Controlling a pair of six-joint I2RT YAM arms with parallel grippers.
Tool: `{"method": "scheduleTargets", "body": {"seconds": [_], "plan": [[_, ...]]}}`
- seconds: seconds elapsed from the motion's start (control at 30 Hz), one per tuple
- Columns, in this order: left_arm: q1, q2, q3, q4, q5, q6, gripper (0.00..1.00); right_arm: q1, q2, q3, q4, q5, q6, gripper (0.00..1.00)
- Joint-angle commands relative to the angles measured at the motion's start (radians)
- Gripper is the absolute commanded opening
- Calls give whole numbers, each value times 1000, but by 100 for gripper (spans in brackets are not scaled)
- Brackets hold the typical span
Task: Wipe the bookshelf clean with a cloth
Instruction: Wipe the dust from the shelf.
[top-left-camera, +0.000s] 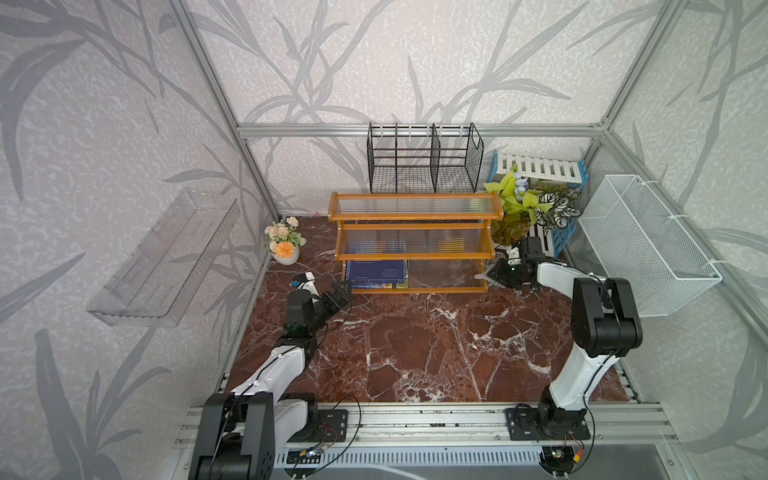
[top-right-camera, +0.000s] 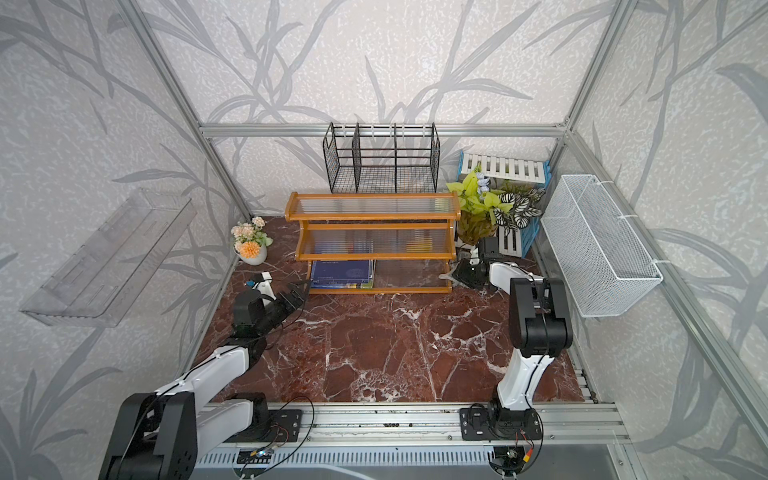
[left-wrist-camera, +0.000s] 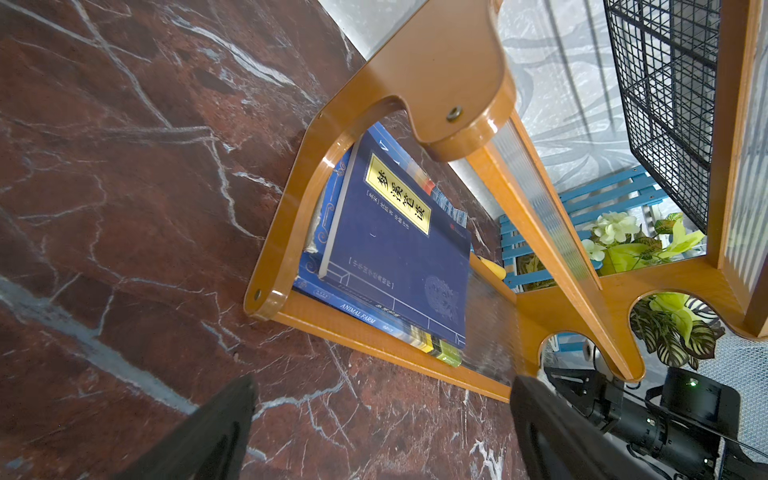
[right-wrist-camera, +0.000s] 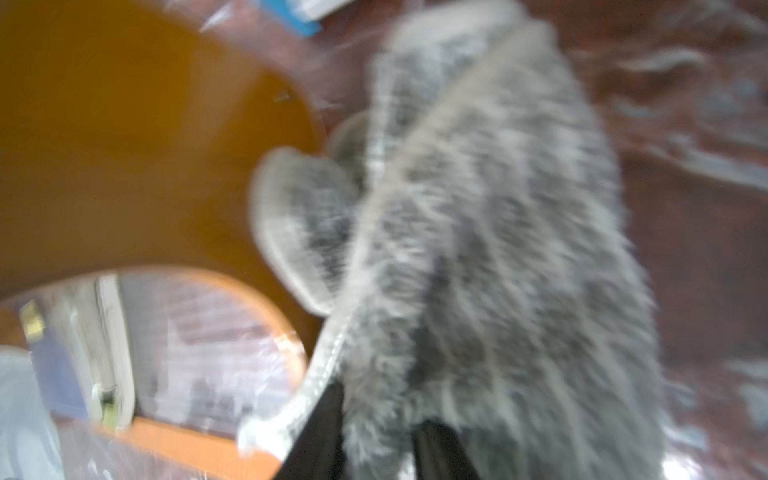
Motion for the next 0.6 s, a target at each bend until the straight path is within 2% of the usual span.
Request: {"method": "scheduleTargets", "body": {"seconds": [0.0,0.1,0.2,0.57], "plan": [[3,1,9,28,9,3,100,-24,50,-40,-87,36,34,16],[3,4,12,28,11,4,100,-42,39,-60,-81,5,49,6],[3,9,13,30,11,7,100,-63,14,-91,-68,-32,66,0],[3,0,11,26,6,3,100,-72,-105,-172,25,-175,154,0]]}}
